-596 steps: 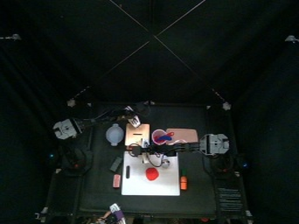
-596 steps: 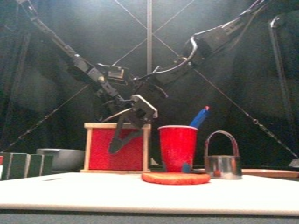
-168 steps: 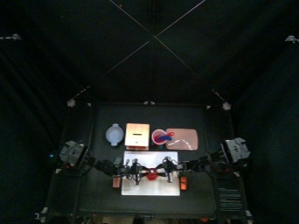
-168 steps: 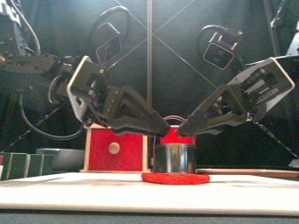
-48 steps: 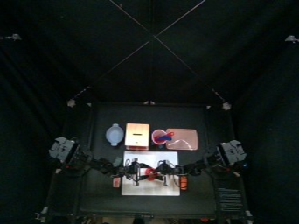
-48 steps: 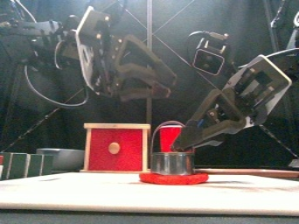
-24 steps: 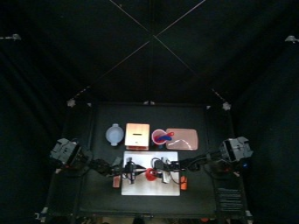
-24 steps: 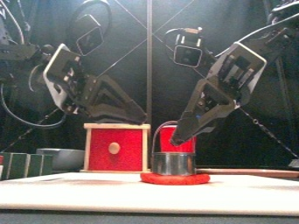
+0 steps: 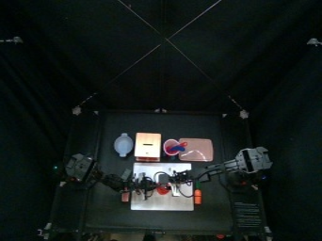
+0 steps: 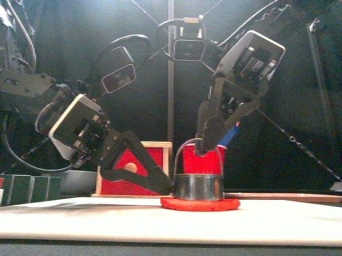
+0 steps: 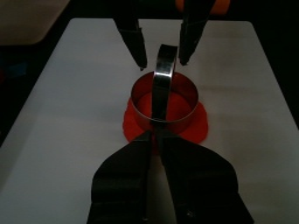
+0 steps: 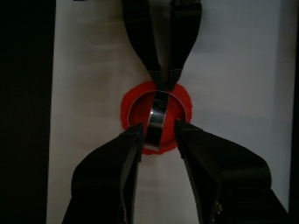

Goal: Get the cutter from the drawer then cut the dough then place the extra dough in the bowl
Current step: Cut the dough

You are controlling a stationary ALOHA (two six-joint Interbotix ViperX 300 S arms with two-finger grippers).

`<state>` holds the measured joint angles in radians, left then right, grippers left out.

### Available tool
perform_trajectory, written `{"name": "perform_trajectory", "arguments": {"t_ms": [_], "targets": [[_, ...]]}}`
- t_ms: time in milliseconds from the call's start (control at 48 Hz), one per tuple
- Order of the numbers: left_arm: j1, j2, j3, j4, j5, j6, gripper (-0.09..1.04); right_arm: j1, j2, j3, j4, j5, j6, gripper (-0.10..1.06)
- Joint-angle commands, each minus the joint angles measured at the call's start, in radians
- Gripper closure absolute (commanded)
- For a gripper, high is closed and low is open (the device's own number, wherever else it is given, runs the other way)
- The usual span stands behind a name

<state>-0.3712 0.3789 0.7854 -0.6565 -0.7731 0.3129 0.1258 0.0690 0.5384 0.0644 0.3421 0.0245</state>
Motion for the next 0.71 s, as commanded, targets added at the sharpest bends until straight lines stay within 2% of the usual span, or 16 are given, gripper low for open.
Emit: {"name": "perform_trajectory", "arguments": {"t_ms": [21,479,604,708], "targets": [[0.003,0.009,-0.018,-0.020,0.023,0.002,0.37,0.002,-0.020,-0.021,0.011,-0.002,0.002,0.23],[0.005,0.025,-0.034,-0.034,0.057,0.002,0.37,0.002,-0.003,-0.044,0.009,0.017,0.002,0.26],[0.005,0.025,-0.035,-0.034,0.057,0.002,0.37,0.002,-0.002,-0.057,0.006,0.037,0.000,0.37],[0.003,0.025,-0.035,-0.034,0.057,0.002,0.37,0.003,-0.003,-0.060,0.003,0.057,-0.002,0.51]]}}
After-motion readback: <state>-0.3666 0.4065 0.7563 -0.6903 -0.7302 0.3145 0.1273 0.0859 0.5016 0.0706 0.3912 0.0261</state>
